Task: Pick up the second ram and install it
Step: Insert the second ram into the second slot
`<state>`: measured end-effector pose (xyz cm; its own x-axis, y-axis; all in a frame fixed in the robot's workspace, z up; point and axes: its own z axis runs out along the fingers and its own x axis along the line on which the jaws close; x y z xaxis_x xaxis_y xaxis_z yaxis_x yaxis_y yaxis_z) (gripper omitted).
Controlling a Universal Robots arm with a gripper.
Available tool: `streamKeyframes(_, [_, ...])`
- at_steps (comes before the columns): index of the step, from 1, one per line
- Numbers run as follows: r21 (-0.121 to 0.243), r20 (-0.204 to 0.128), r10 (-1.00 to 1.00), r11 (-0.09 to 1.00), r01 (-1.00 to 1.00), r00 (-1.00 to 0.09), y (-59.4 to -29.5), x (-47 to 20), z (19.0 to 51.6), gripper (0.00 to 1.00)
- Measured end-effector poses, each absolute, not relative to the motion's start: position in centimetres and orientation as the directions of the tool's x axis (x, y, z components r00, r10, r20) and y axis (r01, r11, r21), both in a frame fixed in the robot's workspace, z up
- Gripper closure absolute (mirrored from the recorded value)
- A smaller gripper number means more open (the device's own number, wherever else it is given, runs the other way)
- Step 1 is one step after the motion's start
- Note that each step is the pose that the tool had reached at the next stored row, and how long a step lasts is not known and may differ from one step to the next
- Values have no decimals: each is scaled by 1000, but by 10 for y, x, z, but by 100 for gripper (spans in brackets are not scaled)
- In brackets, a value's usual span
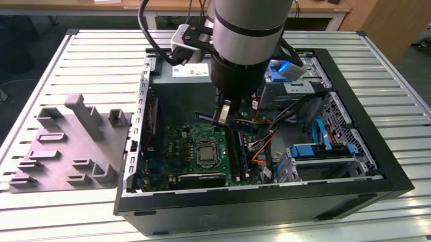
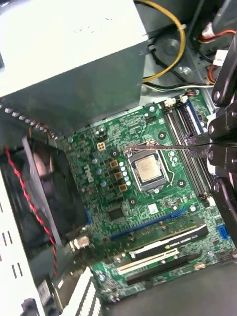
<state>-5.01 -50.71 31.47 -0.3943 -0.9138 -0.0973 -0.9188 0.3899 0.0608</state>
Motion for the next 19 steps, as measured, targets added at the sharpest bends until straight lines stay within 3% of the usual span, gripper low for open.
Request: streamKeyframes(19, [61, -97, -712, 693, -719, -695, -507, -50, 312, 89])
